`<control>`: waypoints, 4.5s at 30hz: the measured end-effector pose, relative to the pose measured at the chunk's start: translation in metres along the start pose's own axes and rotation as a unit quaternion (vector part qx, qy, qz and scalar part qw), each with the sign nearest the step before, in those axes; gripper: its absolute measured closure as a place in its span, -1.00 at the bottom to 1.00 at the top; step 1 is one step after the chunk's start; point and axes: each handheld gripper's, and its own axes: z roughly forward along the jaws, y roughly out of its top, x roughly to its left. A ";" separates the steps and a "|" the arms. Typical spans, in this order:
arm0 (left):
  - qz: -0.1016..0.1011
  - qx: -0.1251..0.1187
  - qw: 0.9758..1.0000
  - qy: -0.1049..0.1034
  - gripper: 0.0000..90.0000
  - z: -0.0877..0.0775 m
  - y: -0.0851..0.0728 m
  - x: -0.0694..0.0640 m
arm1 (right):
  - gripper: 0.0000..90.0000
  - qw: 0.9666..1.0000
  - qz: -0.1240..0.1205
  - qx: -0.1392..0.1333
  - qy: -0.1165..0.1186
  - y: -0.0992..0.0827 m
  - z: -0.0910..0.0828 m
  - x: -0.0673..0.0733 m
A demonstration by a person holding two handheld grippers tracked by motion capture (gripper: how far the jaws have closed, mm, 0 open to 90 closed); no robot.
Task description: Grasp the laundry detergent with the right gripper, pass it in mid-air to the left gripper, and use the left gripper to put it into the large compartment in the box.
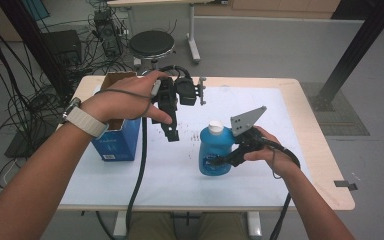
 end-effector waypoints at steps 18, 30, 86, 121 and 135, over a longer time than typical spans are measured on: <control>0.018 0.014 1.000 -0.006 -0.83 -0.009 0.018 -0.009 | -0.05 1.000 -0.011 0.009 0.017 0.022 0.021 -0.003; 0.021 0.010 1.000 -0.005 -0.84 -0.006 0.027 -0.010 | -0.05 1.000 -0.013 0.013 0.023 0.027 0.034 -0.007; 0.025 -0.005 1.000 -0.015 -0.81 0.006 0.031 -0.004 | -0.05 1.000 -0.006 0.013 0.021 0.027 0.035 -0.010; 0.022 -0.010 1.000 -0.017 -0.80 0.007 0.025 -0.003 | -0.05 1.000 -0.002 0.020 0.021 0.029 0.037 -0.011; 0.022 -0.010 1.000 -0.017 -0.80 0.008 0.023 -0.003 | -0.05 0.999 0.000 0.022 0.023 0.029 0.039 -0.011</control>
